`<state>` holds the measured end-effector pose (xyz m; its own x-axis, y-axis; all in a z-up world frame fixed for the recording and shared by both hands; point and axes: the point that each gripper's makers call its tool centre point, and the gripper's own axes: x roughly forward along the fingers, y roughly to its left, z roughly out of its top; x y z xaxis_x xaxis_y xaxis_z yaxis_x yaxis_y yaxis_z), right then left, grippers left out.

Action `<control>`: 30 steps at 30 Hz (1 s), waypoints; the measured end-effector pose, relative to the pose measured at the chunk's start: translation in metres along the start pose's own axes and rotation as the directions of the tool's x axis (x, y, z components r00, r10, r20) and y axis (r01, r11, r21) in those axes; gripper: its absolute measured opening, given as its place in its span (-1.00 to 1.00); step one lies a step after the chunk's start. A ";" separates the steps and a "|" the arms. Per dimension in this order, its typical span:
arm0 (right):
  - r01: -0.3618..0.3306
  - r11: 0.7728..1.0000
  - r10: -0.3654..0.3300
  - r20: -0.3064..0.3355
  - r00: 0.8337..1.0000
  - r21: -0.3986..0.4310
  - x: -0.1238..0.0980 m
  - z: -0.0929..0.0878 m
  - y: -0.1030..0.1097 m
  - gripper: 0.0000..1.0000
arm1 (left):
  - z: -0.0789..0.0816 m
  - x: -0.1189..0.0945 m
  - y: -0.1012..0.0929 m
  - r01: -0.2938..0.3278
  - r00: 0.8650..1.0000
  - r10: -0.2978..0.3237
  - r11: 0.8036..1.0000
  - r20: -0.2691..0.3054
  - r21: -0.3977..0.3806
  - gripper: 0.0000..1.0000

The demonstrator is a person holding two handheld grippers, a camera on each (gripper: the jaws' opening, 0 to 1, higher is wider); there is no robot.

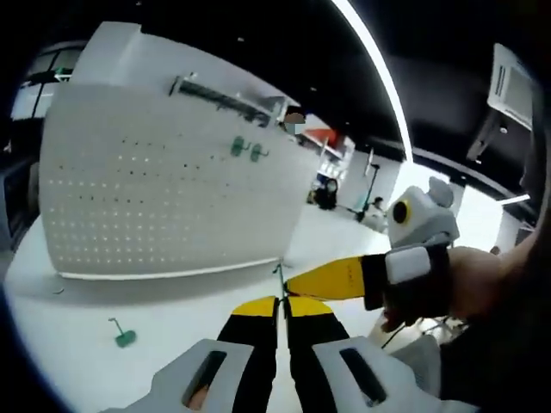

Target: Insert the hook assembly into the mounting plate slot until the hook locks in place.

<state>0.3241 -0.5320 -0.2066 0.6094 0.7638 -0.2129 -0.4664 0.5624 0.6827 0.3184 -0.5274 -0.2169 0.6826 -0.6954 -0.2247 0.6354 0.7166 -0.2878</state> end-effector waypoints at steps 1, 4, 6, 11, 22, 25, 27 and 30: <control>0.002 1.000 -0.002 0.000 1.000 0.007 0.000 0.000 -0.001 -0.97 | 0.000 0.000 0.000 0.000 1.000 0.000 1.000 -0.002 0.006 -0.95; 0.003 1.000 -0.003 0.000 1.000 -0.009 -0.001 -0.001 0.001 -0.98 | 0.000 0.000 0.000 0.002 1.000 -0.002 1.000 -0.006 0.013 -0.95; 0.007 0.999 -0.008 -0.006 1.000 -0.036 -0.001 -0.002 0.002 -0.99 | -0.001 0.001 -0.001 0.001 1.000 -0.001 1.000 -0.020 0.029 -0.95; 0.009 0.999 -0.010 -0.016 1.000 -0.043 0.001 -0.003 0.002 -0.99 | -0.003 0.002 0.001 -0.032 0.998 0.037 0.995 -0.052 0.090 -0.93; 0.005 0.990 -0.010 -0.039 0.999 -0.140 0.003 -0.005 0.006 -0.99 | -0.003 0.000 0.000 0.006 0.997 0.000 0.997 -0.075 0.075 -0.79; 0.008 0.985 -0.016 -0.041 0.999 -0.170 0.003 -0.004 0.005 -0.99 | -0.005 0.000 -0.002 0.016 0.996 -0.009 0.997 -0.086 0.079 -0.60; 0.011 0.981 -0.020 -0.042 0.999 -0.195 0.002 -0.003 0.005 -0.99 | -0.007 0.000 -0.004 0.022 0.995 -0.015 0.997 -0.096 0.070 -0.45; 0.022 0.965 -0.037 -0.055 0.998 -0.261 0.000 -0.003 0.003 -0.99 | -0.008 -0.002 -0.006 0.027 0.995 -0.023 0.998 -0.100 0.048 -0.16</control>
<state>0.3208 -0.5296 -0.2066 0.5900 0.7586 -0.2764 -0.6045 0.6420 0.4716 0.3102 -0.5309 -0.2218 0.6284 -0.7133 -0.3102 0.6704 0.6989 -0.2490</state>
